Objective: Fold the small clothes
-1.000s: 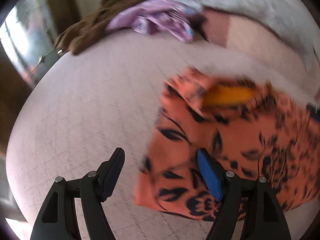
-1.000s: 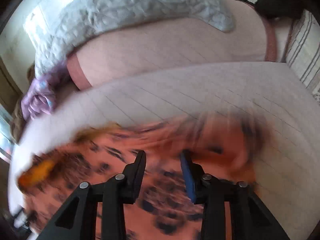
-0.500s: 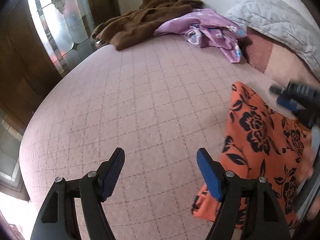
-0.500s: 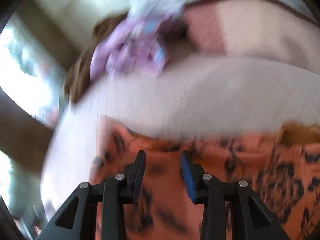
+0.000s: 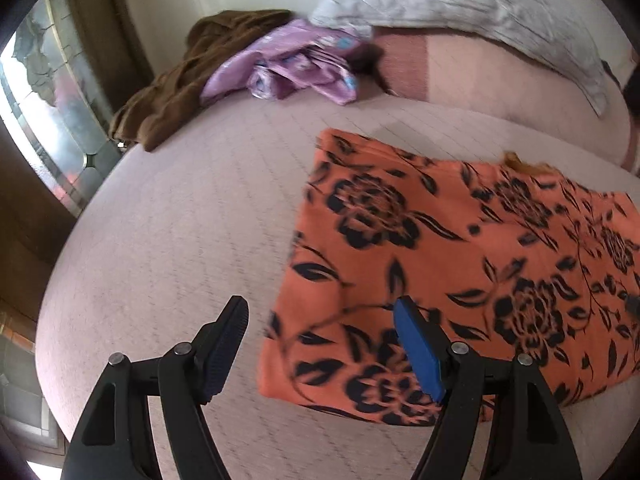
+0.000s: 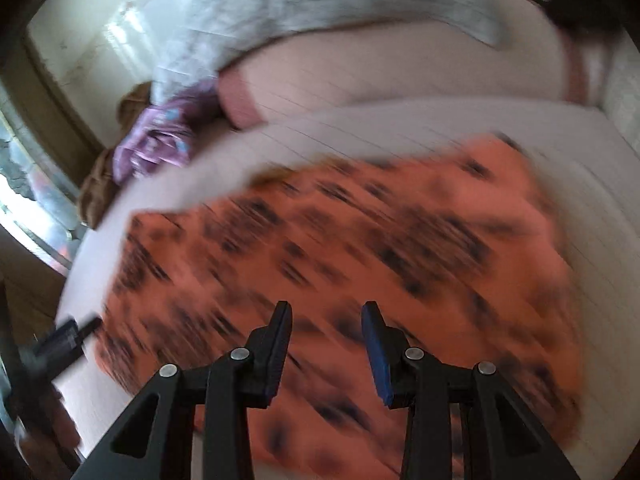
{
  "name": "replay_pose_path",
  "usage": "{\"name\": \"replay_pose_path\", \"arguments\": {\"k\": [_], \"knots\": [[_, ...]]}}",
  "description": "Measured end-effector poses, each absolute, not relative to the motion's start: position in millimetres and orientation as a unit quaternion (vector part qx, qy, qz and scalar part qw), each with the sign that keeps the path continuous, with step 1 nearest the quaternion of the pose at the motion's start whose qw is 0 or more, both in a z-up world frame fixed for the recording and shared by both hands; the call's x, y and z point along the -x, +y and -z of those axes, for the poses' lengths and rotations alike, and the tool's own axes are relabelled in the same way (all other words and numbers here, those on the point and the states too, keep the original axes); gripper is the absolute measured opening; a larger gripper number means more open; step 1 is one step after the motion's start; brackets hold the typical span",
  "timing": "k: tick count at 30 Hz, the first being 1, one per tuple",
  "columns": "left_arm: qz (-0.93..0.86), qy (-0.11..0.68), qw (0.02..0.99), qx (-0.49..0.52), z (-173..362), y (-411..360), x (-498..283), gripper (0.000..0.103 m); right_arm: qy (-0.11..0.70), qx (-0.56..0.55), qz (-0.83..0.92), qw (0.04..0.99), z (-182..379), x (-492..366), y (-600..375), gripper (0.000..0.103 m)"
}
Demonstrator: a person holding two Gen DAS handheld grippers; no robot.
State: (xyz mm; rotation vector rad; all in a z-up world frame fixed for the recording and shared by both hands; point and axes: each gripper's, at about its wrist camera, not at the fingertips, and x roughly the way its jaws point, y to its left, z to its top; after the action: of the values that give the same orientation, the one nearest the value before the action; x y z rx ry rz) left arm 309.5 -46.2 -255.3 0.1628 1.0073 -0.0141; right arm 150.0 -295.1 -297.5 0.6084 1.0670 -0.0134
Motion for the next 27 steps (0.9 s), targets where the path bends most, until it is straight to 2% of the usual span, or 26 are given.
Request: {"name": "replay_pose_path", "arguments": {"k": [4, 5, 13, 17, 21, 27], "knots": [[-0.016, 0.513, 0.849, -0.123, 289.4, -63.6, -316.8, 0.077, 0.535, -0.315, 0.047, 0.783, 334.9, -94.1, -316.8, 0.040], [-0.023, 0.501, 0.855, -0.133, 290.1, -66.9, -314.6, 0.078, 0.528, -0.322, 0.043, 0.785, 337.6, -82.8, -320.8, 0.040], [0.017, 0.457, 0.882, -0.111, 259.7, -67.0, -297.2, 0.078, 0.459, -0.346, 0.048, 0.817, 303.3, -74.9, -329.5, 0.040], [0.045, 0.427, 0.900, -0.074, 244.5, -66.8, -294.4, 0.078, 0.516, -0.379, 0.050, 0.767, 343.4, -79.8, -336.8, 0.041], [0.066, 0.408, 0.910, -0.039, 229.5, -71.2, -291.1, 0.078, 0.483, -0.375, 0.042, 0.790, 323.2, -81.8, -335.9, 0.041], [0.068, 0.380, 0.922, -0.042, 217.4, -72.1, -285.3, 0.078, 0.440, -0.375, 0.023, 0.815, 308.5, -87.8, -328.5, 0.041]]}}
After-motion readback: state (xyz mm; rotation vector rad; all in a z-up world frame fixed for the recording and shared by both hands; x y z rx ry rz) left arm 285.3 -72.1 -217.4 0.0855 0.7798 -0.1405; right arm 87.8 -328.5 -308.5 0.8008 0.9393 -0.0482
